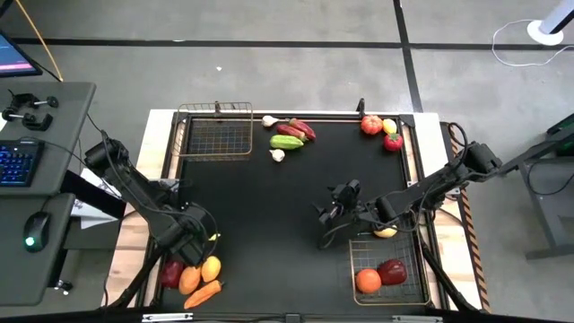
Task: Sort produce into baskets
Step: Put the green bell pepper into the top wire basket
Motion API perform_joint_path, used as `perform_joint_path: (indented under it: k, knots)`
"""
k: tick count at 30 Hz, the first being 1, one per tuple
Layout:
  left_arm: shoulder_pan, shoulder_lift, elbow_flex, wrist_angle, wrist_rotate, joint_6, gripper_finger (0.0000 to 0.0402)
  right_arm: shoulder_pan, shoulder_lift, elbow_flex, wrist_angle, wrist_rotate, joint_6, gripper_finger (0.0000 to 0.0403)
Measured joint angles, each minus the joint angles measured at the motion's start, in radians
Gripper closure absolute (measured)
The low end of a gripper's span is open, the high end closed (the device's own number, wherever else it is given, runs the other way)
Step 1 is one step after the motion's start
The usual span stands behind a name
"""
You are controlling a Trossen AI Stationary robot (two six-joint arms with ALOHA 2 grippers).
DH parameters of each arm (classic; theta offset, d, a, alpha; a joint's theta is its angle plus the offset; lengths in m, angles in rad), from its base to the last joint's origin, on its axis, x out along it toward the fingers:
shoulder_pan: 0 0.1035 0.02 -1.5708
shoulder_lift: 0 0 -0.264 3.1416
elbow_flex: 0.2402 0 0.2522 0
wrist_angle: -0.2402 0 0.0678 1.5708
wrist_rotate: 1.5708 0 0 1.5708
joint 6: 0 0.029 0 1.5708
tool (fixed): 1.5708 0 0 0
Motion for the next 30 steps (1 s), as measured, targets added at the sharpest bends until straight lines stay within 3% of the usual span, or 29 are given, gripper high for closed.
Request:
perform_joint_path:
  k: [17, 21, 30]
  knots:
    - [-0.035, -0.001, 0.000, -0.045, 0.077, -0.047, 0.0080, 0.000, 0.000, 0.000, -0.001, 0.000, 0.000, 0.0036]
    - [-0.036, -0.013, 0.004, -0.046, 0.129, 0.068, 0.0080, 0.000, 0.000, 0.000, -0.001, 0.000, 0.000, 0.0036]
    - [-0.037, -0.034, 0.099, -0.039, 0.080, 0.367, 0.0080, 0.000, 0.000, 0.000, -0.002, 0.000, 0.000, 0.0036]
